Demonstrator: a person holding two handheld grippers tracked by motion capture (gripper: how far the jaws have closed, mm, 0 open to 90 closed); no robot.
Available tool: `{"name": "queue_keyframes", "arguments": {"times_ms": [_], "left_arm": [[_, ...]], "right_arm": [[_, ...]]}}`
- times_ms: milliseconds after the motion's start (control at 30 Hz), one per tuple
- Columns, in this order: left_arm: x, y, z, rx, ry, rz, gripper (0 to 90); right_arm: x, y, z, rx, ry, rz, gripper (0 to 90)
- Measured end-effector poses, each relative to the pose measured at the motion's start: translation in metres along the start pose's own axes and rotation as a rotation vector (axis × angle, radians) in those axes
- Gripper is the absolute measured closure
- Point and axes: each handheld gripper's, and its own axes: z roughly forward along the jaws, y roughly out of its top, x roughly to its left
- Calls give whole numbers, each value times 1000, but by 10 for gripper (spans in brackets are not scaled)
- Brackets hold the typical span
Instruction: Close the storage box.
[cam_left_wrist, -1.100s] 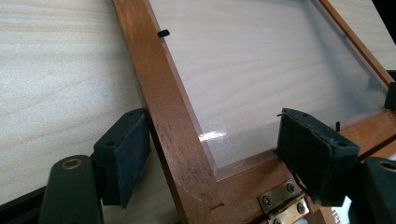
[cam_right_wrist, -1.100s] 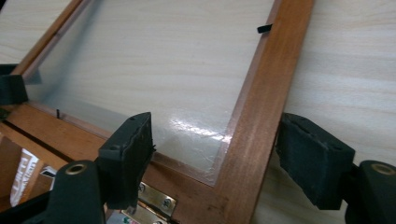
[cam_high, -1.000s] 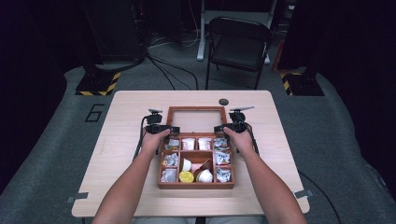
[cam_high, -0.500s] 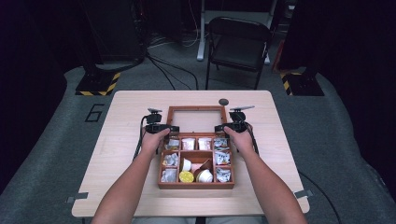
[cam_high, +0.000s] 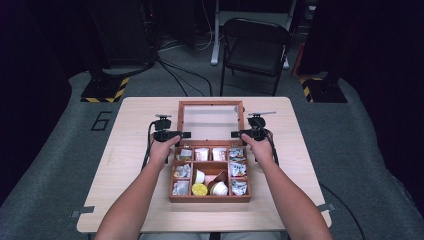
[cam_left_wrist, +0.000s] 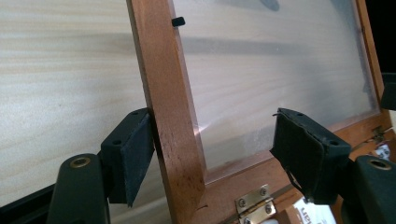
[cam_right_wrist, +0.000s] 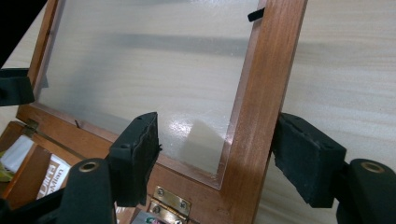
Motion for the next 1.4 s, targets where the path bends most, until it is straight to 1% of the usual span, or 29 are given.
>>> {"name": "queue_keyframes", "arguments": {"times_ms": [67, 200, 233, 267, 300, 333, 400, 500, 567, 600, 633, 667, 700, 800, 833, 867, 900, 933, 967, 1000, 1033, 1067, 1100, 1133, 1200, 1267, 1300, 1333, 1400], "left_arm": [[-1, 1, -3, -10, -8, 1, 294], [-3, 2, -10, -18, -21, 22, 294], [-5, 3, -12, -25, -24, 16, 294], [-5, 3, -13, -25, -28, 23, 294], [-6, 3, -14, -33, -31, 16, 294], [-7, 3, -17, -31, -32, 19, 294], [-9, 3, -20, -32, -24, 51, 293], [-13, 3, -24, -36, -18, 78, 292], [-15, 3, -26, -39, -18, 86, 292], [-16, 2, -27, -41, -19, 95, 292], [-17, 2, -28, -41, -18, 103, 292], [-19, 2, -30, -42, -18, 99, 292], [-20, 1, -31, -41, -18, 104, 292], [-22, 0, -36, -47, -27, 128, 292], [-22, 0, -39, -54, -32, 144, 293], [-23, 0, -42, -65, -41, 142, 299], [-24, 1, -46, -71, -48, 154, 307], [-25, 1, -49, -89, -55, 159, 311], [-28, 1, -52, -105, -64, 156, 324], [-31, 1, -56, -115, -73, 163, 337], [-34, 1, -58, -115, -66, 173, 333], [-36, 1, -61, -110, -48, 212, 334], [-38, 0, -63, -105, -39, 225, 334], [-40, -1, -66, -109, -42, 231, 332], [-42, -4, -71, -117, -47, 227, 329], [-44, -6, -75, -117, -49, 231, 327], [-45, -7, -77, -122, -54, 223, 326], [-45, -7, -80, -123, -54, 243, 326], [-47, -8, -86, -130, -66, 247, 325]], "right_arm": [[2, 1, -4, -7, 5, -7, 319], [4, 2, -11, -30, 17, -25, 319], [5, 2, -13, -30, 20, -26, 319], [6, 2, -15, -34, 22, -31, 319], [7, 2, -17, -36, 21, -33, 319], [8, 2, -18, -37, 23, -35, 318], [10, 2, -22, -41, 23, -51, 318], [14, 1, -27, -43, 16, -71, 318], [17, 0, -30, -45, 11, -89, 318], [17, 0, -31, -53, 12, -108, 317], [19, 0, -33, -44, 11, -100, 317], [21, -1, -35, -42, 8, -108, 317], [22, -1, -36, -50, 4, -127, 317], [27, -3, -41, -50, -4, -164, 317], [28, -4, -41, -51, -7, -171, 317], [29, -6, -44, -53, -7, -184, 316], [30, -6, -45, -59, -11, -195, 317], [32, -8, -47, -65, -9, -184, 318], [32, -9, -50, -75, 0, -187, 319], [32, -9, -52, -81, 7, -189, 330], [33, -10, -55, -89, 20, -185, 342], [34, -11, -59, -89, 20, -173, 347], [35, -11, -61, -103, 23, -182, 362], [37, -11, -65, -110, 18, -194, 370], [40, -12, -70, -122, 12, -221, 371], [44, -14, -77, -134, 14, -231, 373], [45, -14, -79, -140, 16, -236, 373], [46, -15, -81, -141, 19, -233, 373], [48, -16, -85, -146, 23, -243, 371]]}}
